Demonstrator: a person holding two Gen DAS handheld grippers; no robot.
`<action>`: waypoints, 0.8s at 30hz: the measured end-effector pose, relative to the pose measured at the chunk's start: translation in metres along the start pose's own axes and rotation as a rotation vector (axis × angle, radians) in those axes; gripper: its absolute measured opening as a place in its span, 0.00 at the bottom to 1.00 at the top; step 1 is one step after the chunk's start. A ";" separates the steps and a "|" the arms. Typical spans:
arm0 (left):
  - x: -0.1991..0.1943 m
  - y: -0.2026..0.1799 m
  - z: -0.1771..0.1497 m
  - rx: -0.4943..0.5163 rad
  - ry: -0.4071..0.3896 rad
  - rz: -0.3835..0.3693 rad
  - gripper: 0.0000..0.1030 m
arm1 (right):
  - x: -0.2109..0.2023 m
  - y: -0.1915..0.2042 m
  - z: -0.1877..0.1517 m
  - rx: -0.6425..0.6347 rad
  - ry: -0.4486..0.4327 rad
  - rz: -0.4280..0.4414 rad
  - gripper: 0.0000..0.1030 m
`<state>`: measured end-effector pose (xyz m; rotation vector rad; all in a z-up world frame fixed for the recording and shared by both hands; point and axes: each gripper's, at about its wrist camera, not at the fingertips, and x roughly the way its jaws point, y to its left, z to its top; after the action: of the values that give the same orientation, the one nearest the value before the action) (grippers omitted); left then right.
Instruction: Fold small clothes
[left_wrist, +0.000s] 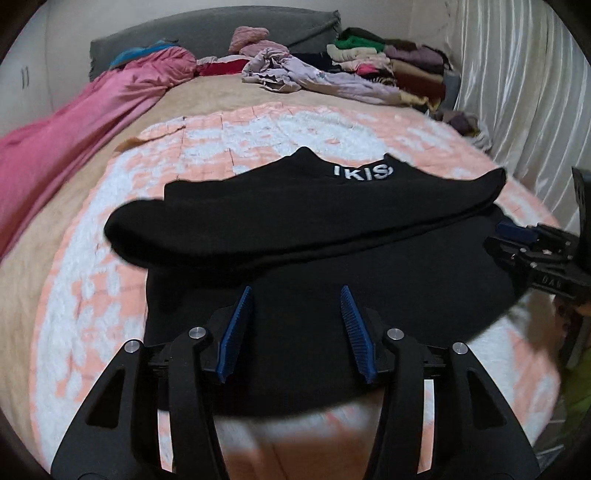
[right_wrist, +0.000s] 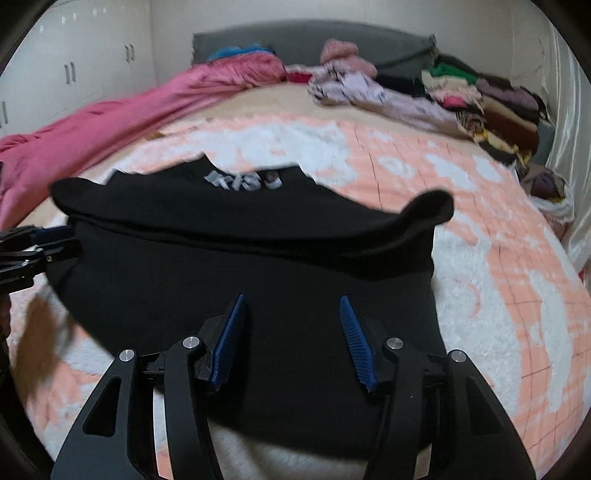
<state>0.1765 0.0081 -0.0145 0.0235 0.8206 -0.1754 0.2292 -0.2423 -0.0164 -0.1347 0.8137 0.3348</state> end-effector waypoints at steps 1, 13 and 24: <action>0.002 -0.003 0.002 0.015 -0.001 0.010 0.41 | 0.004 -0.003 0.001 0.010 0.002 0.010 0.50; 0.032 0.017 0.045 -0.095 -0.012 -0.012 0.52 | 0.026 -0.005 0.032 -0.011 -0.015 0.002 0.50; 0.034 0.045 0.074 -0.303 -0.088 -0.064 0.63 | 0.026 -0.015 0.059 0.021 -0.079 0.005 0.51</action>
<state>0.2608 0.0406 0.0091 -0.2941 0.7532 -0.1100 0.2918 -0.2359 0.0041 -0.0990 0.7397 0.3346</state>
